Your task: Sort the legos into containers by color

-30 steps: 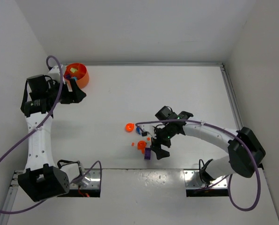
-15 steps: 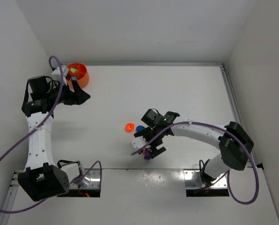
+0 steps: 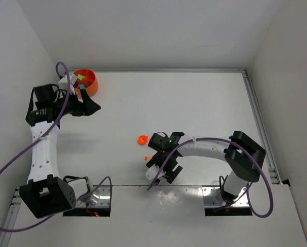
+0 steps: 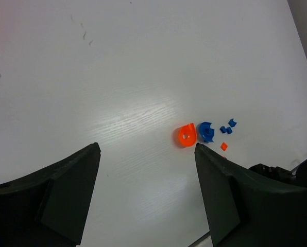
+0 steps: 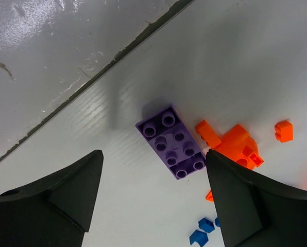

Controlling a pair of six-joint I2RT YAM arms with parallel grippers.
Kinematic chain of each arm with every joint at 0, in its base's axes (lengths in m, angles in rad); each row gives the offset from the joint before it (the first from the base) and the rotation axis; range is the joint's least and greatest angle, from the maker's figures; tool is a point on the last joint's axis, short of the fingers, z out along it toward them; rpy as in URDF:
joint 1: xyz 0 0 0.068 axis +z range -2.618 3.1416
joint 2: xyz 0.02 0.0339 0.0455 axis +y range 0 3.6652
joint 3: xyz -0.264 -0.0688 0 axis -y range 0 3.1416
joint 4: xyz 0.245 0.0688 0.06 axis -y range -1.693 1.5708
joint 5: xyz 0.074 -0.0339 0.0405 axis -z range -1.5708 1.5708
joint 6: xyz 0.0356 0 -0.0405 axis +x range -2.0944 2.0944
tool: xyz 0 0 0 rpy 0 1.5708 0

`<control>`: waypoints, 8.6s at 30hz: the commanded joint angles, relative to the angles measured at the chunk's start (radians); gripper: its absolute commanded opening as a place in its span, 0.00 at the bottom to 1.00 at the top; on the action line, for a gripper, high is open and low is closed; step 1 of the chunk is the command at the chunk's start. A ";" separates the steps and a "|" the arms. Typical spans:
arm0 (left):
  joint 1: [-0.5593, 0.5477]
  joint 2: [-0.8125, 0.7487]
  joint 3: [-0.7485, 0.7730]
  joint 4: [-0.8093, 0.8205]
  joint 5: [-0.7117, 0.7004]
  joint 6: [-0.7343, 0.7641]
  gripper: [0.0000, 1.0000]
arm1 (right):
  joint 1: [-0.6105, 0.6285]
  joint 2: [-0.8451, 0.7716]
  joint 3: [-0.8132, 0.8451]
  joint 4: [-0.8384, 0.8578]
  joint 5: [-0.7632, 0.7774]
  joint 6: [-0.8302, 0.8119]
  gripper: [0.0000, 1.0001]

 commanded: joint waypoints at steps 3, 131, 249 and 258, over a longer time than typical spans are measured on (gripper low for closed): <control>-0.007 -0.001 -0.006 0.049 0.037 -0.014 0.80 | 0.007 0.024 -0.010 0.053 0.019 -0.040 0.79; -0.030 0.847 0.715 0.344 -0.879 -0.413 0.00 | -0.361 -0.206 0.085 0.434 0.365 1.227 0.99; -0.079 -0.058 -0.151 0.131 0.120 0.012 0.72 | -0.470 0.571 0.484 0.426 -0.390 1.697 0.38; -0.079 -0.077 -0.233 0.174 0.131 -0.010 0.72 | -0.470 0.592 0.495 0.435 -0.424 1.706 0.08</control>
